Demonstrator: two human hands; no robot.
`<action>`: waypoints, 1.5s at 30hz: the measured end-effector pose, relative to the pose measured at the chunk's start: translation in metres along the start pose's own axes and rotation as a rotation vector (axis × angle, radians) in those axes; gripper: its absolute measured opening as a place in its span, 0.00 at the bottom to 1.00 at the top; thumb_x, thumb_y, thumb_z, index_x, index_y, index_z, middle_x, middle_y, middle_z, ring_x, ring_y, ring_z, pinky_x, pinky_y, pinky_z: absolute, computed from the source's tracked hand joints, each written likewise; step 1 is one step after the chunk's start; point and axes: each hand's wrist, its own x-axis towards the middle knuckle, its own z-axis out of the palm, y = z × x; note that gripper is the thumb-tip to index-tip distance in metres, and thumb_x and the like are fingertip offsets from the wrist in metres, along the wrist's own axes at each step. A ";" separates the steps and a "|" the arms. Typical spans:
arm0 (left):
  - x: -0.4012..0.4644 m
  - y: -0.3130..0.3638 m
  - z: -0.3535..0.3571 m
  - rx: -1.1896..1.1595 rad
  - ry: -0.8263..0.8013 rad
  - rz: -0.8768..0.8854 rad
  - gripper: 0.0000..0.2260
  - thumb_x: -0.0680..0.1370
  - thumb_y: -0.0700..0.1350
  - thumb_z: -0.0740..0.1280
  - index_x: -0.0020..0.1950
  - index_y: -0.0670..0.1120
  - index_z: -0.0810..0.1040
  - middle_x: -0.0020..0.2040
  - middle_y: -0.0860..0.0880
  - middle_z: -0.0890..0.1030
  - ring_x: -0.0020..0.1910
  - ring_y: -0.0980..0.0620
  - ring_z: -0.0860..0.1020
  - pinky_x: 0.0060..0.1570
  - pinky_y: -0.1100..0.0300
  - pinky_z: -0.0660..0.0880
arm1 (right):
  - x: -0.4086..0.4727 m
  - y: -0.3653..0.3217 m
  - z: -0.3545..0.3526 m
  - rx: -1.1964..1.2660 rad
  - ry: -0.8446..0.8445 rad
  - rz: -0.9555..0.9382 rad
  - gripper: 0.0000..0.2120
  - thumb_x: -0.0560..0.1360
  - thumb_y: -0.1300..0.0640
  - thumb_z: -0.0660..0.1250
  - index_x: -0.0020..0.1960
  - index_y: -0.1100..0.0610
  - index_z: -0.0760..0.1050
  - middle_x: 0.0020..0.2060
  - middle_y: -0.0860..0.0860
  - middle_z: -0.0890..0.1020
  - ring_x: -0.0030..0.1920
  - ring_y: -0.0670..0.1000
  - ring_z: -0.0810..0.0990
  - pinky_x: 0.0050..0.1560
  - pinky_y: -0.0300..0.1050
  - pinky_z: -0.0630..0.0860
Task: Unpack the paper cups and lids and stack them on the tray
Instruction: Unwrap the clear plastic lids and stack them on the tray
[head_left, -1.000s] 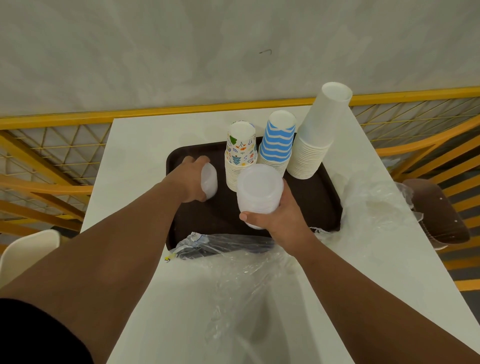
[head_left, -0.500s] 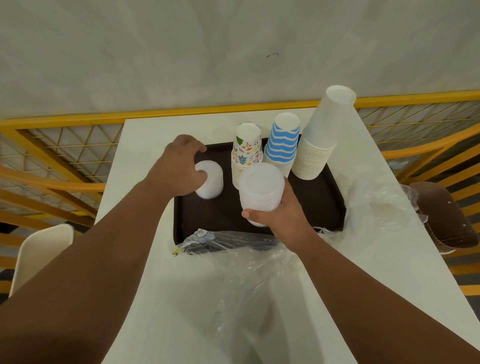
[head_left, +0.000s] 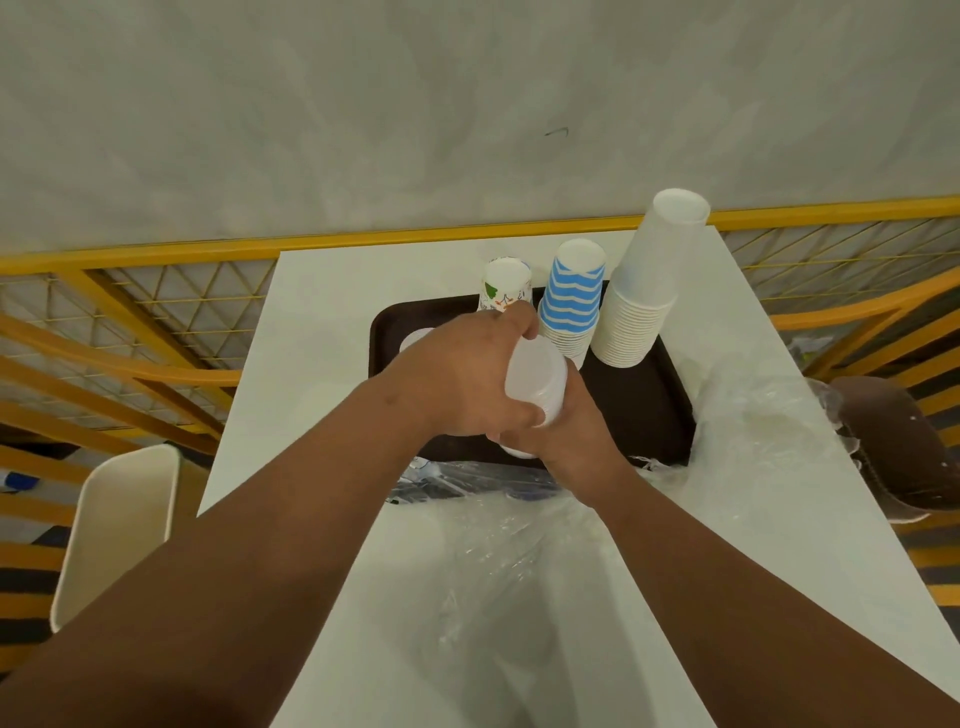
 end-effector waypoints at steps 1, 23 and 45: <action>0.000 0.000 0.000 -0.010 -0.004 0.001 0.33 0.69 0.57 0.75 0.69 0.53 0.63 0.63 0.52 0.73 0.52 0.56 0.67 0.48 0.61 0.68 | 0.000 0.000 0.000 -0.007 0.001 0.001 0.40 0.62 0.61 0.81 0.63 0.40 0.61 0.56 0.36 0.72 0.58 0.43 0.73 0.56 0.36 0.72; 0.029 -0.096 -0.021 -0.181 0.350 -0.269 0.33 0.67 0.54 0.78 0.66 0.49 0.67 0.59 0.48 0.76 0.52 0.49 0.74 0.48 0.58 0.69 | 0.012 0.014 0.001 0.008 0.032 -0.014 0.42 0.60 0.62 0.83 0.64 0.40 0.64 0.60 0.38 0.73 0.64 0.43 0.71 0.62 0.44 0.73; 0.065 -0.146 0.061 -0.054 0.034 -0.331 0.35 0.70 0.52 0.76 0.73 0.47 0.65 0.66 0.44 0.72 0.62 0.44 0.72 0.50 0.58 0.70 | 0.013 0.014 -0.003 -0.078 0.045 0.012 0.42 0.62 0.61 0.82 0.65 0.41 0.61 0.60 0.38 0.71 0.63 0.42 0.70 0.62 0.39 0.70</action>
